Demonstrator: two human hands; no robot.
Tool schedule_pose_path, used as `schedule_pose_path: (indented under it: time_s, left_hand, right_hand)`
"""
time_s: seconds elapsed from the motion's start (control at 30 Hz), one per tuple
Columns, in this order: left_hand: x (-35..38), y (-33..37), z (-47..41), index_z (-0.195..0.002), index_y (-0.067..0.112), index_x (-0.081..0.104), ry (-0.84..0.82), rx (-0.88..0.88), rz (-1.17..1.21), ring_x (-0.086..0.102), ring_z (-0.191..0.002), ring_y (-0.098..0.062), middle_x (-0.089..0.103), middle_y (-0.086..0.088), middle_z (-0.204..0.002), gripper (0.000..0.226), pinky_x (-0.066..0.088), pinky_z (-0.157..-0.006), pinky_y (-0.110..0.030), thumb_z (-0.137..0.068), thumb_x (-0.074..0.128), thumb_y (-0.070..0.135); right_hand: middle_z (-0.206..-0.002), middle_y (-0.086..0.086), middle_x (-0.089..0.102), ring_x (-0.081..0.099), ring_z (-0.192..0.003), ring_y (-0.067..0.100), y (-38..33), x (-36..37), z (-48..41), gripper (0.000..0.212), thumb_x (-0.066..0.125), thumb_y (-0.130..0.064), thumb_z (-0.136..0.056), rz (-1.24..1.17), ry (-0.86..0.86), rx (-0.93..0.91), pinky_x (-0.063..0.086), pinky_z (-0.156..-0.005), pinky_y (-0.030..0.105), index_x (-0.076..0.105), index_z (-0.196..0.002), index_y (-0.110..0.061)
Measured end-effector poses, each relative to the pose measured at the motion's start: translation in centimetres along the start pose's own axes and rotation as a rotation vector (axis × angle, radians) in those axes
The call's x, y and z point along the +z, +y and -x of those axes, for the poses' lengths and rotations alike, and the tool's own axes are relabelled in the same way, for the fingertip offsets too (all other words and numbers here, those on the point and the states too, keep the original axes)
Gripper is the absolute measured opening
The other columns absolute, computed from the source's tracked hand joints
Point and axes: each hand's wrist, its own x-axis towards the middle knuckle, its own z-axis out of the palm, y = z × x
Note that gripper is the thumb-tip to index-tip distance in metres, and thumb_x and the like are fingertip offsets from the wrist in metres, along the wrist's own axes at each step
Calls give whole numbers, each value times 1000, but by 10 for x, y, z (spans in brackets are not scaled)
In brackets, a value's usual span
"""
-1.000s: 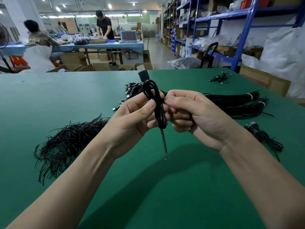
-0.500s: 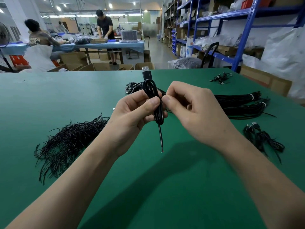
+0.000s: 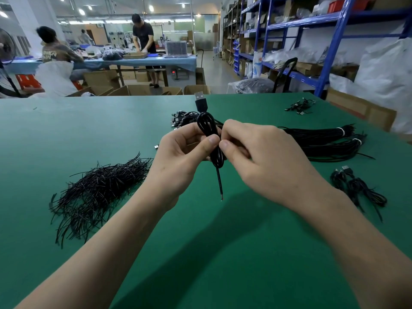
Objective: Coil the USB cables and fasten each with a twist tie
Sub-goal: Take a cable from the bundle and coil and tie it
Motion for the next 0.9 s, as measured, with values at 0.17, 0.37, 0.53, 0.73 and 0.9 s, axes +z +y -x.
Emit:
schedule_pose_path:
  time_s: [0.17, 0.37, 0.53, 0.73, 0.9]
  left_hand:
    - [0, 5, 0, -113, -6, 63, -55, 104, -76, 72, -83, -21, 66, -29, -100, 24, 59, -79, -36, -94, 61, 9]
    - [5, 9, 3, -104, 1, 62, -44, 124, -182, 68, -81, -32, 65, -24, -92, 15, 58, -79, -50, -93, 62, 11]
    - [10, 6, 4, -102, 6, 61, 3, 175, -322, 66, -83, -42, 64, -18, -85, 13, 54, -78, -58, -93, 63, 15]
    - [14, 5, 8, -101, 15, 54, 12, 264, -499, 66, -79, -25, 64, -6, -83, 13, 55, -74, -48, -94, 65, 12]
    - [13, 7, 8, -102, 13, 55, 25, 256, -517, 68, -82, -26, 65, -8, -86, 13, 56, -76, -47, -95, 65, 10]
  right_hand:
    - [-63, -3, 51, 46, -55, 11, 17, -5, -7, 52, 40, -60, -101, -641, -175, 392, 36, -50, 27, 58, -80, -15]
    - [-58, -8, 35, 32, -46, 7, 10, 17, -7, 44, 41, -52, -104, -908, -138, 500, 27, -44, 20, 44, -75, -20]
    - [-48, -12, 38, 33, -53, 13, -2, 37, -5, 47, 39, -53, -98, -733, 123, 481, 28, -59, 40, 48, -62, -24]
    - [-51, -10, 28, 22, -48, 12, 2, 39, -4, 51, 42, -52, -103, -879, 131, 606, 17, -53, 36, 43, -61, -24]
    - [-49, -9, 31, 24, -48, 11, 3, 39, -5, 53, 45, -38, -106, -802, 165, 496, 20, -51, 33, 51, -75, 5]
